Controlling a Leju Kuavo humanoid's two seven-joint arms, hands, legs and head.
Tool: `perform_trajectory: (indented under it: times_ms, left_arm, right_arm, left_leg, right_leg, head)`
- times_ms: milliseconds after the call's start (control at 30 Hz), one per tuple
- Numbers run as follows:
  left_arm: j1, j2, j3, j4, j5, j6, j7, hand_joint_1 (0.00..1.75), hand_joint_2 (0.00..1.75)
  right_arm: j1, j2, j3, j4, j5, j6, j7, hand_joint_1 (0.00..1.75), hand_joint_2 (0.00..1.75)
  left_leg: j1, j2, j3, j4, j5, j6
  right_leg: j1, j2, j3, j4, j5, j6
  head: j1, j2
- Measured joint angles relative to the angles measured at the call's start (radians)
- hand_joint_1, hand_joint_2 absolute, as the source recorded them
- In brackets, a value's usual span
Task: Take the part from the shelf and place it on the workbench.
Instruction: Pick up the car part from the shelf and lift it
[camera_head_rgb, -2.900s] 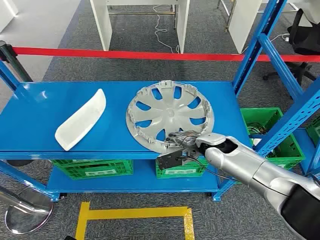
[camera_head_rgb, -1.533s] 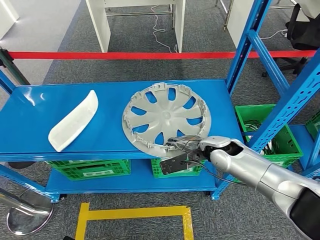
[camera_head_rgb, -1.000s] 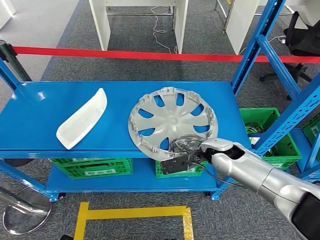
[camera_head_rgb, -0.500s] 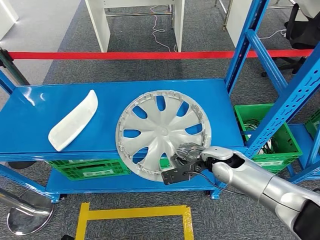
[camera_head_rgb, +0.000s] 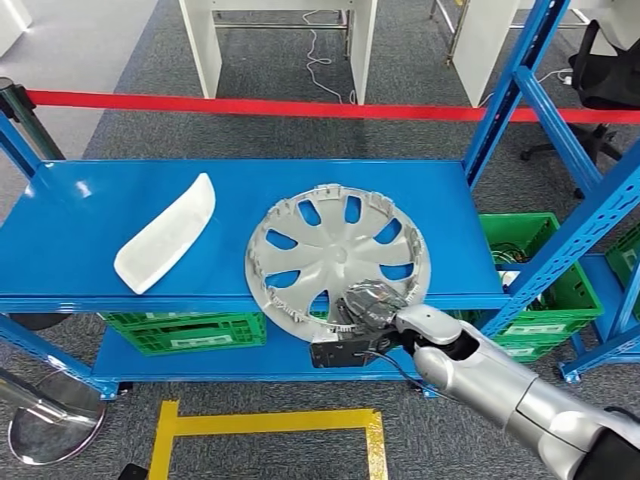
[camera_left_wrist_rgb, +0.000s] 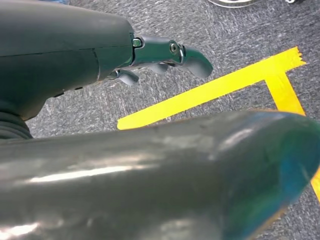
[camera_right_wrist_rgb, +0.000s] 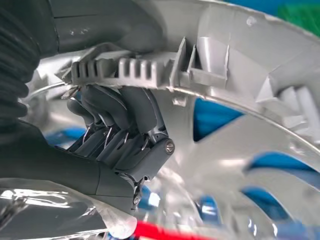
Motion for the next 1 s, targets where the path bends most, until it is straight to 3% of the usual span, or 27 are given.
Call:
perform_trajectory:
  times_ms: [33, 67, 167, 233, 300, 367, 400, 467, 500, 533, 567, 600, 667, 700, 733, 867, 933, 1000]
  left_arm:
    - [0.0, -0.001, 0.0, 0.0, 0.0, 0.0, 0.0, 0.0, 0.0]
    - [0.0, -0.003, 0.0, 0.0, -0.001, 0.0, 0.0, 0.0, 0.0]
    - [0.0, -0.007, -0.001, 0.0, 0.0, -0.003, -0.004, 0.0, 0.0]
    - [-0.001, -0.007, -0.001, 0.0, 0.005, -0.017, -0.015, 0.0, 0.0]
    - [-0.002, -0.007, -0.001, 0.0, 0.017, -0.037, -0.033, 0.0, 0.87]
    - [-0.002, -0.008, -0.001, 0.0, 0.027, -0.05, -0.048, 0.0, 1.75]
    - [-0.003, -0.008, -0.001, 0.0, 0.029, -0.052, -0.053, 0.0, 1.75]
    - [-0.004, -0.006, -0.001, 0.0, 0.032, -0.052, -0.056, 0.0, 1.75]
    - [-0.005, -0.006, -0.001, 0.0, 0.033, -0.052, -0.057, 0.0, 1.75]
    - [-0.005, -0.006, -0.001, 0.0, 0.033, -0.051, -0.057, 0.0, 1.75]
    - [-0.005, -0.006, -0.001, 0.0, 0.033, -0.051, -0.057, 0.0, 1.75]
    - [-0.005, -0.006, -0.001, 0.0, 0.033, -0.05, -0.057, 0.0, 1.75]
    - [-0.005, -0.005, -0.001, 0.0, 0.033, -0.049, -0.057, 0.0, 1.75]
    - [-0.006, -0.004, -0.001, 0.0, 0.033, -0.049, -0.057, 0.0, 1.75]
    - [-0.006, -0.004, -0.001, 0.0, 0.033, -0.048, -0.057, 0.0, 1.75]
    - [-0.004, -0.005, -0.001, 0.0, 0.033, -0.046, -0.056, 0.0, 1.75]
    - [-0.005, -0.007, -0.001, 0.0, 0.033, -0.045, -0.056, 0.0, 1.75]
    - [-0.006, -0.007, -0.001, 0.0, 0.032, -0.046, -0.056, 0.0, 1.75]
  right_arm:
    - [0.02, 0.006, -0.018, -0.012, 0.018, -0.02, 0.002, 1.75, 1.75]
    - [0.037, 0.011, -0.035, -0.024, 0.034, -0.037, 0.002, 1.75, 1.75]
    - [0.072, 0.028, -0.09, -0.066, 0.072, -0.084, -0.003, 1.75, 1.75]
    - [0.09, 0.042, -0.125, -0.094, 0.094, -0.113, -0.01, 1.75, 1.75]
    - [0.11, 0.054, -0.156, -0.121, 0.113, -0.134, -0.018, 1.75, 1.75]
    - [0.124, 0.062, -0.184, -0.142, 0.122, -0.148, -0.023, 1.75, 1.75]
    - [0.128, 0.065, -0.196, -0.15, 0.125, -0.152, -0.023, 1.75, 1.75]
    - [0.136, 0.07, -0.212, -0.161, 0.129, -0.155, -0.025, 1.75, 1.75]
    - [0.142, 0.072, -0.215, -0.164, 0.131, -0.155, -0.025, 1.75, 1.75]
    - [0.148, 0.074, -0.217, -0.167, 0.133, -0.155, -0.026, 1.75, 1.75]
    - [0.154, 0.075, -0.219, -0.169, 0.134, -0.155, -0.026, 1.75, 1.75]
    - [0.158, 0.076, -0.221, -0.172, 0.135, -0.155, -0.026, 1.75, 1.75]
    - [0.163, 0.077, -0.227, -0.178, 0.137, -0.155, -0.026, 1.75, 1.75]
    - [0.164, 0.078, -0.23, -0.18, 0.138, -0.155, -0.026, 1.75, 1.75]
    - [0.166, 0.078, -0.232, -0.181, 0.141, -0.155, -0.025, 1.75, 1.75]
    - [0.176, 0.079, -0.239, -0.19, 0.15, -0.156, -0.026, 1.75, 1.75]
    - [0.178, 0.079, -0.242, -0.194, 0.149, -0.156, -0.029, 1.75, 1.75]
    - [0.182, 0.079, -0.241, -0.194, 0.148, -0.151, -0.036, 1.75, 1.75]
  left_leg:
    - [0.0, -0.001, 0.0, 0.001, 0.0, 0.0]
    - [0.0, -0.003, 0.0, 0.002, -0.001, 0.0]
    - [-0.003, -0.006, -0.002, 0.008, -0.006, -0.009]
    - [-0.007, -0.006, -0.008, 0.013, -0.008, -0.018]
    - [-0.008, -0.005, -0.011, 0.015, -0.008, -0.027]
    - [-0.006, -0.004, -0.02, 0.037, -0.029, -0.037]
    - [-0.005, -0.004, -0.036, 0.077, -0.054, -0.042]
    - [-0.004, -0.003, -0.095, 0.211, -0.118, -0.049]
    - [-0.003, -0.003, -0.124, 0.274, -0.14, -0.051]
    - [-0.003, -0.003, -0.142, 0.307, -0.143, -0.051]
    - [-0.003, -0.003, -0.141, 0.301, -0.126, -0.049]
    - [-0.003, -0.003, -0.122, 0.254, -0.091, -0.047]
    - [-0.006, -0.003, -0.061, 0.116, -0.019, -0.037]
    - [-0.007, -0.003, -0.038, 0.062, -0.002, -0.033]
    - [-0.009, -0.003, -0.027, 0.034, 0.002, -0.029]
    - [-0.006, -0.002, -0.023, 0.015, -0.002, -0.014]
    - [-0.002, -0.002, -0.019, 0.01, 0.0, -0.005]
    - [-0.003, -0.001, -0.02, 0.011, -0.001, -0.001]
  right_leg:
    - [0.0, 0.0, -0.012, 0.025, 0.0, 0.001]
    - [0.0, 0.0, -0.004, 0.008, 0.02, 0.0]
    - [0.0, -0.003, 0.092, -0.192, 0.112, -0.007]
    - [0.002, -0.004, 0.125, -0.257, 0.123, -0.015]
    - [0.001, -0.002, 0.127, -0.259, 0.121, -0.026]
    - [-0.001, -0.003, 0.128, -0.262, 0.122, -0.039]
    - [-0.003, -0.003, 0.129, -0.263, 0.123, -0.044]
    - [-0.002, -0.003, 0.129, -0.263, 0.122, -0.051]
    - [-0.001, -0.003, 0.13, -0.263, 0.121, -0.052]
    - [-0.001, -0.003, 0.131, -0.262, 0.12, -0.052]
    - [0.0, -0.003, 0.132, -0.261, 0.119, -0.052]
    - [0.0, -0.003, 0.135, -0.261, 0.118, -0.052]
    - [0.003, -0.002, 0.139, -0.26, 0.113, -0.048]
    - [0.004, -0.001, 0.138, -0.259, 0.112, -0.044]
    - [0.006, -0.001, 0.135, -0.258, 0.112, -0.04]
    - [0.007, -0.002, 0.122, -0.245, 0.099, -0.02]
    - [0.004, -0.002, 0.078, -0.157, 0.05, -0.012]
    - [0.002, -0.002, 0.01, -0.021, -0.004, -0.007]
  head:
    - [0.0, 0.0]
    - [0.0, 0.0]
    - [0.0, 0.0]
    - [-0.001, 0.0]
    - [-0.001, 0.0]
    - [-0.001, 0.0]
    - [-0.002, 0.0]
    - [-0.003, 0.0]
    - [-0.002, 0.0]
    - [-0.002, 0.0]
    - [-0.002, 0.0]
    - [-0.002, 0.0]
    - [-0.002, 0.0]
    - [-0.002, 0.0]
    - [-0.001, 0.0]
    - [0.001, 0.0]
    - [0.005, 0.0]
    - [0.007, 0.0]
